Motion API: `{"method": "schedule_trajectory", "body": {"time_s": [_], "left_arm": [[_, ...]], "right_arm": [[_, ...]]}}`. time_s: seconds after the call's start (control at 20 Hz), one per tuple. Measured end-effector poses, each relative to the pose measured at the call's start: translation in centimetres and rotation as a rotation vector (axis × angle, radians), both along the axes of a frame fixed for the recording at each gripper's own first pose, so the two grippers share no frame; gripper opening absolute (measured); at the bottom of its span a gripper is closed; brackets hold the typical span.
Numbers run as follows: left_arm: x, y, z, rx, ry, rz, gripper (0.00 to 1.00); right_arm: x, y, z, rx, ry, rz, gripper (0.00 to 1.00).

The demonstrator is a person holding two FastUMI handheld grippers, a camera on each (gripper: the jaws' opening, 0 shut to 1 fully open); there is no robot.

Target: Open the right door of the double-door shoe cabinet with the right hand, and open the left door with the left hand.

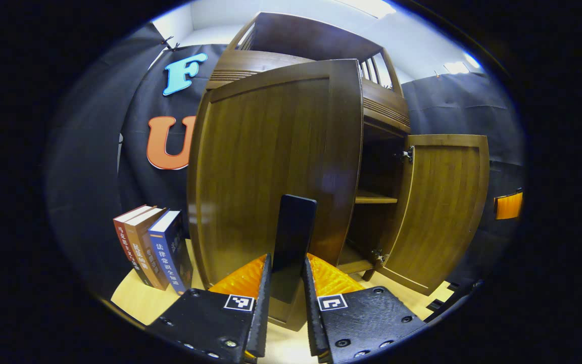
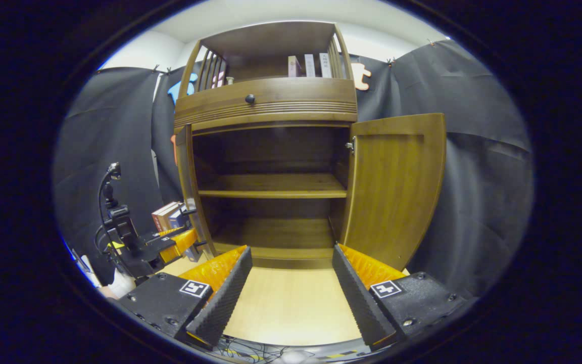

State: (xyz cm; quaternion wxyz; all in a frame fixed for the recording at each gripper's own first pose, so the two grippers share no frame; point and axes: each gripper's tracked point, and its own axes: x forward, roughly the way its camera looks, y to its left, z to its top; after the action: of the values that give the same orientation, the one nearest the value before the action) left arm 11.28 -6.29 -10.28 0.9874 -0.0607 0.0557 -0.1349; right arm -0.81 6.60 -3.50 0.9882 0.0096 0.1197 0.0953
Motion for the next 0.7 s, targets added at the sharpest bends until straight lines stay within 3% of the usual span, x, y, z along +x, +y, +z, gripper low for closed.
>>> {"method": "schedule_trajectory", "body": {"time_s": [0.2,0.45,0.65,0.7], "left_arm": [[-1.3,1.5,-0.2,-0.061,0.033,0.025,0.31],[-2.4,3.8,-0.1,0.025,0.012,0.058,0.31],[-2.8,4.9,-0.5,0.040,0.008,0.065,0.31],[-2.8,5.2,-0.1,0.047,0.007,0.076,0.12]], "right_arm": [[0.1,0.8,-0.9,-0.005,0.020,0.033,1.00],[0.3,2.5,-1.1,-0.005,0.027,0.072,1.00],[0.4,4.2,-1.3,-0.012,0.027,0.109,1.00],[0.4,4.7,-1.3,-0.012,0.031,0.121,1.00]]}}
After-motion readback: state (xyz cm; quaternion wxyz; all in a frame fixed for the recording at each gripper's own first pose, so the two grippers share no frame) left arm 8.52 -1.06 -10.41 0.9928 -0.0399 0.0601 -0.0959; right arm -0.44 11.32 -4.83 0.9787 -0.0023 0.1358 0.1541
